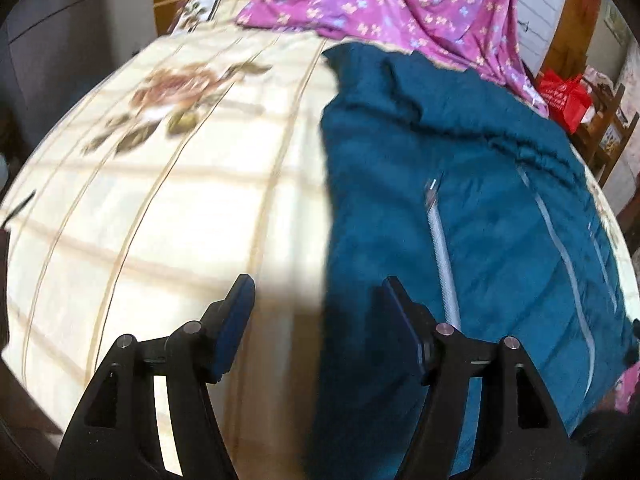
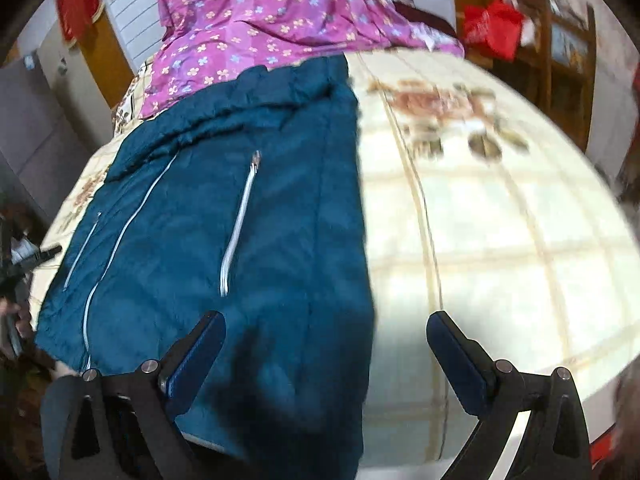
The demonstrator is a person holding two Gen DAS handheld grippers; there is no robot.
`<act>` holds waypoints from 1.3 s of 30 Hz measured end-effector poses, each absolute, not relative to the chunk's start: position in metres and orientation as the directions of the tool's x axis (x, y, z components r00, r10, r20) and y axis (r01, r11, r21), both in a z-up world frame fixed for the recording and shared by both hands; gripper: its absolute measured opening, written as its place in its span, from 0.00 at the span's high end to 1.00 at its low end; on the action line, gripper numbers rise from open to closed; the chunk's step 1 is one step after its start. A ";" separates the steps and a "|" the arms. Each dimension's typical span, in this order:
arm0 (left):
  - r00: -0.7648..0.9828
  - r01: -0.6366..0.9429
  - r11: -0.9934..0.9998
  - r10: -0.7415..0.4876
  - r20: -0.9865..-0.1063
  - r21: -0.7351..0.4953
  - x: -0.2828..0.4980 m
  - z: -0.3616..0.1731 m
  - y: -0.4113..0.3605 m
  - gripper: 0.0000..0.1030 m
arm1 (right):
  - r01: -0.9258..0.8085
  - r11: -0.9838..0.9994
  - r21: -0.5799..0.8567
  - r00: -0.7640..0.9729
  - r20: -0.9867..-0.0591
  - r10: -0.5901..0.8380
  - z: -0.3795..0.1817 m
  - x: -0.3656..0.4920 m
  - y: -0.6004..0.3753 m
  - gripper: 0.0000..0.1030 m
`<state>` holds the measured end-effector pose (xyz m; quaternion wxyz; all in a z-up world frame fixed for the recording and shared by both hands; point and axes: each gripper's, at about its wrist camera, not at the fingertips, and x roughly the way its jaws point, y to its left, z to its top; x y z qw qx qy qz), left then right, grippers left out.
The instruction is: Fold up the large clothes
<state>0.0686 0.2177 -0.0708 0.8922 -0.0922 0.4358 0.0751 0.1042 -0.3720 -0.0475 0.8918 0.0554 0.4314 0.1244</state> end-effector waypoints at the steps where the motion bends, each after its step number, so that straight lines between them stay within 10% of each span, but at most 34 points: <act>1: 0.607 -0.214 0.972 0.053 -0.793 -0.099 0.063 -0.074 0.218 0.36 | -0.163 0.960 0.229 0.595 -0.754 0.280 -0.053 0.100 -0.376 0.03; 25: 0.655 -0.042 0.971 -0.151 -0.741 -0.235 -0.014 -0.093 0.214 0.22 | -0.223 0.935 0.275 0.668 -0.655 0.352 -0.075 0.069 -0.386 0.01; 39: 0.599 0.168 0.910 -0.399 -0.694 -0.379 0.011 -0.089 0.169 0.02 | -0.443 0.673 0.592 0.424 -0.523 0.739 -0.082 0.098 -0.378 0.00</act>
